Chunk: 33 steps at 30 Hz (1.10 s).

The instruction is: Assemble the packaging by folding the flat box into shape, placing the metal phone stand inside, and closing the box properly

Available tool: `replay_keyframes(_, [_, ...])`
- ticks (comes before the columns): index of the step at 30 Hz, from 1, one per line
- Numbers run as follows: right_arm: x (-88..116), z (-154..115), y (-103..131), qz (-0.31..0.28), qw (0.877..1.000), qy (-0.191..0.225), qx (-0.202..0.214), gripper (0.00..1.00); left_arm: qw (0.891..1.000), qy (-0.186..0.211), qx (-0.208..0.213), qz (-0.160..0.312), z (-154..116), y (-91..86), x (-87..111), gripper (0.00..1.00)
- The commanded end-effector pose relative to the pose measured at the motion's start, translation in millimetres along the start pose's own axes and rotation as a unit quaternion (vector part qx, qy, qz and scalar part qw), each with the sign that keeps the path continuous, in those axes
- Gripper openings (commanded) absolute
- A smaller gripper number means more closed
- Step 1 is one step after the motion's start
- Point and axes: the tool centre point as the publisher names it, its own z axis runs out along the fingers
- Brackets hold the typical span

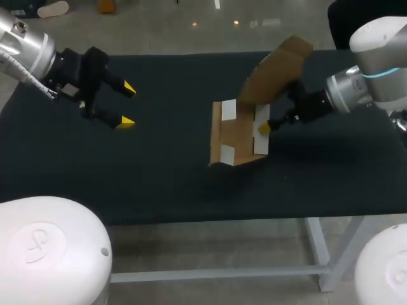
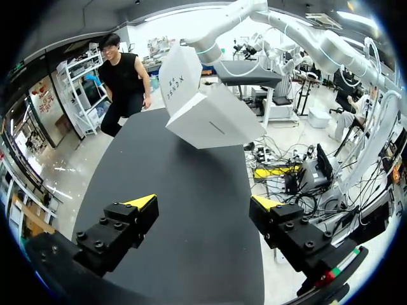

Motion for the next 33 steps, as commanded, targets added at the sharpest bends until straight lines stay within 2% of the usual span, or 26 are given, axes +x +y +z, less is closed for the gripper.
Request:
replay_keyframes(1, [11.5, 4.2, 3.4, 0.028, 0.997, -0.050, 0.052, 0.00, 1.000, -0.003, -0.011, -0.001, -0.6, 0.5, 2.2, 1.00])
replay_keyframes(4, [14.6, 3.2, 0.9, 0.057, 0.992, -0.075, 0.084, 0.00, 1.000, -0.009, -0.019, 0.001, -0.5, 3.6, 4.3, 1.00])
replay_keyframes(9, [20.9, -2.6, -4.2, 0.084, 0.986, -0.102, 0.100, 0.00, 0.999, -0.023, -0.038, -0.002, 2.2, 6.3, 5.3, 1.00])
replay_keyframes(11, [22.1, -3.5, -4.9, 0.106, 0.980, -0.124, 0.118, 0.00, 0.999, -0.026, -0.043, -0.003, 4.5, 7.2, 4.2, 1.00])
replay_keyframes(13, [19.6, -4.5, -8.9, 0.141, 0.973, -0.122, 0.133, 0.00, 0.998, -0.025, -0.058, -0.008, 6.2, 9.7, 0.4, 1.00])
replay_keyframes(28, [19.6, -4.5, -8.9, 0.141, 0.973, -0.122, 0.133, 0.00, 0.998, -0.025, -0.058, -0.008, 6.2, 9.7, 0.4, 1.00])
replay_keyframes(31, [21.4, 1.6, -6.4, 0.171, 0.964, -0.142, 0.144, 0.00, 0.998, -0.028, -0.061, -0.009, 6.0, 9.3, 0.5, 1.00])
replay_keyframes(33, [21.9, 3.7, -7.6, 0.196, 0.953, -0.170, 0.158, 0.00, 0.998, -0.031, -0.060, -0.009, 5.1, 9.8, 2.1, 1.00])
